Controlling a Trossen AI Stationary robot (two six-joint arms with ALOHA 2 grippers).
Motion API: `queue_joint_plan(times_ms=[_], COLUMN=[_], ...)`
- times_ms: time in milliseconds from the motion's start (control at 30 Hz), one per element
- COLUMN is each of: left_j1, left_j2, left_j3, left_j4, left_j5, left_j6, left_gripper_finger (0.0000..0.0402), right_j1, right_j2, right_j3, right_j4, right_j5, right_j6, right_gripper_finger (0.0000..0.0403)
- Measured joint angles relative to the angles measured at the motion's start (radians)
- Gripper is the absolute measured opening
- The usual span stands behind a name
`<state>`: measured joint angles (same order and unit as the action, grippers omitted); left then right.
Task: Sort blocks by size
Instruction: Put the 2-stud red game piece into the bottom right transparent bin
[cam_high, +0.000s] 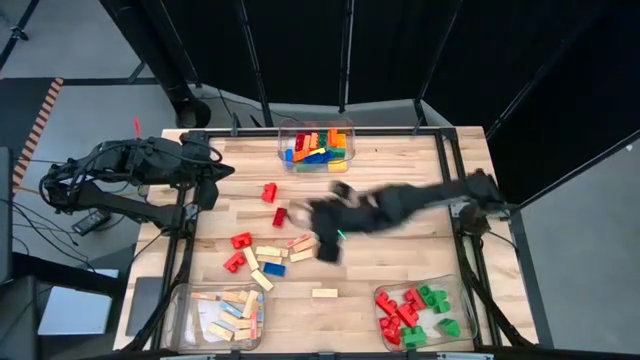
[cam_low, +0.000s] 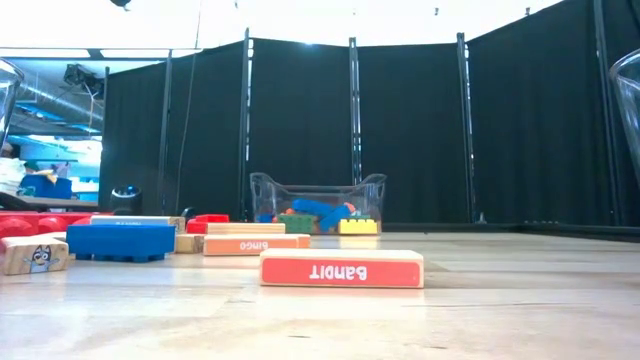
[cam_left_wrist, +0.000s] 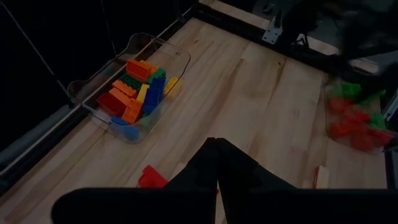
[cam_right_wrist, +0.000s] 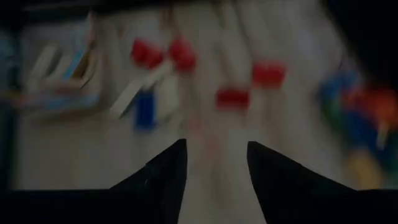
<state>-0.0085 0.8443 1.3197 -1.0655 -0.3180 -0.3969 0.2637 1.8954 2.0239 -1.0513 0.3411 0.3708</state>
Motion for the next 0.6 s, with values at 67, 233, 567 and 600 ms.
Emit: queue_joint_plan(times_ms=[67, 233, 567, 600], left_j1=[0.000, 0.000, 0.000, 0.000], left_j2=[0.000, 0.000, 0.000, 0.000], left_j3=[0.000, 0.000, 0.000, 0.000], left_j4=[-0.010, -0.032, -0.108, -0.114], left_j5=[0.000, -0.031, -0.091, -0.091], left_j6=[0.000, -0.027, -0.047, -0.047], left_gripper_finger=[0.0013, 0.0013, 0.0013, 0.0013], right_j1=[-0.079, -0.225, -0.336, -0.341], right_j2=[0.041, 0.160, 0.422, 0.448], right_j3=[-0.001, -0.001, 0.033, 0.048], right_j4=[0.151, 0.363, 0.557, 0.555], right_j5=[-0.035, -0.055, -0.110, -0.110], right_j6=[-0.198, -0.372, -0.370, -0.366], right_gripper_finger=[0.0195, 0.0249, 0.0357, 0.0362])
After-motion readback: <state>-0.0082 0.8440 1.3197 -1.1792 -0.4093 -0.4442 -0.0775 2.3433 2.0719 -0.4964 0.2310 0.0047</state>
